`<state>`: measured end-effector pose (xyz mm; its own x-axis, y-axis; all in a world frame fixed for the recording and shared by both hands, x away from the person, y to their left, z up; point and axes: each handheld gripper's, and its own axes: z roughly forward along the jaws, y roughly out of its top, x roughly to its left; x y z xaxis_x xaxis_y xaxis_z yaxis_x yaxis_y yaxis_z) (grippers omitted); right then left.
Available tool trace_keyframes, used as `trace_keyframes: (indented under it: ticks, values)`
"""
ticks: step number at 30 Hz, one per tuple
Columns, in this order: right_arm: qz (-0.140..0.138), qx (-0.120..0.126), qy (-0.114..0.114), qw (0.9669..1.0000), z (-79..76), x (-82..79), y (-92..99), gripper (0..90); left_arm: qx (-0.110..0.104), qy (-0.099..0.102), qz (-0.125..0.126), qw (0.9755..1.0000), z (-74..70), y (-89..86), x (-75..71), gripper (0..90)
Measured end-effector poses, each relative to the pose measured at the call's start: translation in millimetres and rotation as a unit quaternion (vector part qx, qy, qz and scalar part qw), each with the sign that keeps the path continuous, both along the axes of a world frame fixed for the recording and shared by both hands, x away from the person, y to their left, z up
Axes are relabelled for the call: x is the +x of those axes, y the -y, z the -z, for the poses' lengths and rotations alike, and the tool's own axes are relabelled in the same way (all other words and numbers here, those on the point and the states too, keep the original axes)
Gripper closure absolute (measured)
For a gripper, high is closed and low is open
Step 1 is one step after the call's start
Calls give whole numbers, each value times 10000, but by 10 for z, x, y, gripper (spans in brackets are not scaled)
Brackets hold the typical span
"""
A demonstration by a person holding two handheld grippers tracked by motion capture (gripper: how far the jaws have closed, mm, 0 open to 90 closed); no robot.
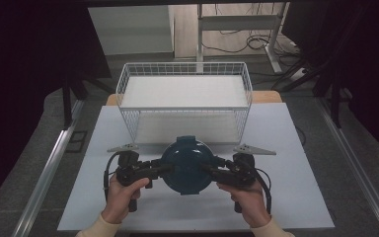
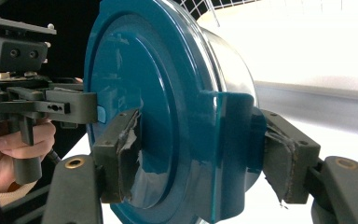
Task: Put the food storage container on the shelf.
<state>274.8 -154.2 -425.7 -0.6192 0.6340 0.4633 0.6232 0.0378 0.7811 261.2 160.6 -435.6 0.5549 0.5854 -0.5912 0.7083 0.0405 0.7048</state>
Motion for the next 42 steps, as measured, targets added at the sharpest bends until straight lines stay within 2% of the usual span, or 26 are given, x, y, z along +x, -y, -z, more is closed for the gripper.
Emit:
trace_keyframes:
  ticks: [5, 10, 16, 22, 26, 32, 42]
  values:
    - [-13, 39, 13, 10000, -35, 14, 1, 344, 61, 69, -13, 10000, -58, -4, 10, 411]
    - [-36, 10, -3, 10000, -69, 53, -22, 344, 35, 42, -18, 10000, -72, -28, 53, 411]
    - [-55, -15, -37, 10000, -146, 210, -50, 345, 45, 55, -25, 10000, -137, -49, 177, 411]
    - [-51, -55, 60, 10000, -272, 286, -56, 345, -17, 108, -16, 9999, -281, -58, 292, 411]
    - [-58, -47, 184, 9998, -468, 375, -67, 345, -13, 251, -37, 9997, -471, -69, 370, 411]
    - [-89, -78, 366, 9993, -696, 487, -88, 346, -29, 378, -38, 9993, -671, -93, 481, 411]
    - [-138, -69, 390, 9991, -927, 697, -128, 346, -6, 465, -96, 9989, -894, -128, 648, 411]
